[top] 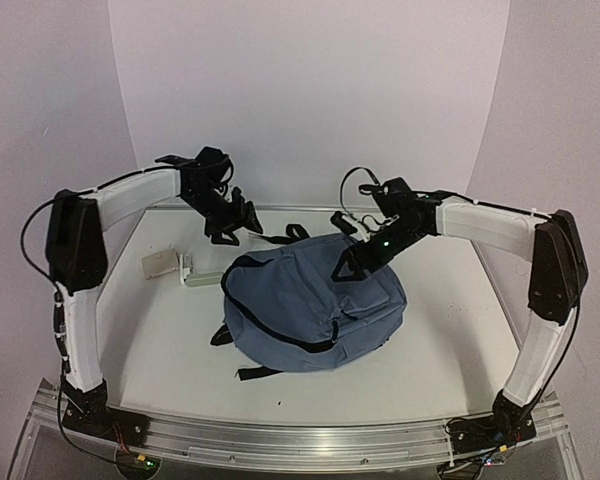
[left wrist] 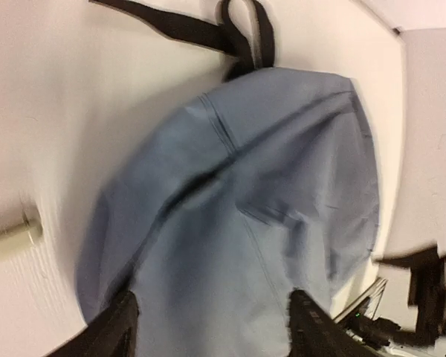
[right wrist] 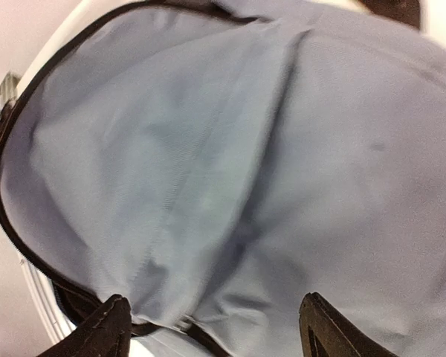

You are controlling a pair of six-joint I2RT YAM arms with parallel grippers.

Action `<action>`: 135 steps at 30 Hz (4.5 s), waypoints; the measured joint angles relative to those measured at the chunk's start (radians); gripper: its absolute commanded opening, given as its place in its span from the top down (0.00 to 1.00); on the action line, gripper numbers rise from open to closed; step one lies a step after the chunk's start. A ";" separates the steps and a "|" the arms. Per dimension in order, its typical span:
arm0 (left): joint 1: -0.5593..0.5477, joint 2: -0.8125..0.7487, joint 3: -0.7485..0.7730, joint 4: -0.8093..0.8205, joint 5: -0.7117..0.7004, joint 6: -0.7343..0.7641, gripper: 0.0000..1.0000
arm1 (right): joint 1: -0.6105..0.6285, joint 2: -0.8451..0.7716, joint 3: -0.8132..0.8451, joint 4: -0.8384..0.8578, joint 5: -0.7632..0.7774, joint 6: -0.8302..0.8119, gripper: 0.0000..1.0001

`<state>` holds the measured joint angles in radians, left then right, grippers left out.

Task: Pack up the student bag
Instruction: Adjust the student bag at the center of the board.

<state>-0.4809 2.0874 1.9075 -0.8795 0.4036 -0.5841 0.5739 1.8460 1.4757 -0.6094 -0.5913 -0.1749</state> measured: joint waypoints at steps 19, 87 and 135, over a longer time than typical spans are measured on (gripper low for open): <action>-0.222 -0.133 -0.513 0.092 -0.031 -0.287 0.74 | -0.216 0.062 -0.179 0.027 0.129 -0.147 0.28; -0.566 0.265 0.239 -0.274 -0.471 -0.001 1.00 | -0.218 -0.038 -0.284 -0.114 0.186 -0.145 0.92; -0.173 -0.084 -0.326 0.177 -0.186 -0.280 0.87 | -0.323 -0.185 -0.055 -0.271 0.030 -0.264 0.23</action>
<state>-0.6537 2.0030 1.5816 -0.7028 0.2179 -0.8641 0.2512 1.6607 1.4210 -0.8803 -0.5616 -0.4390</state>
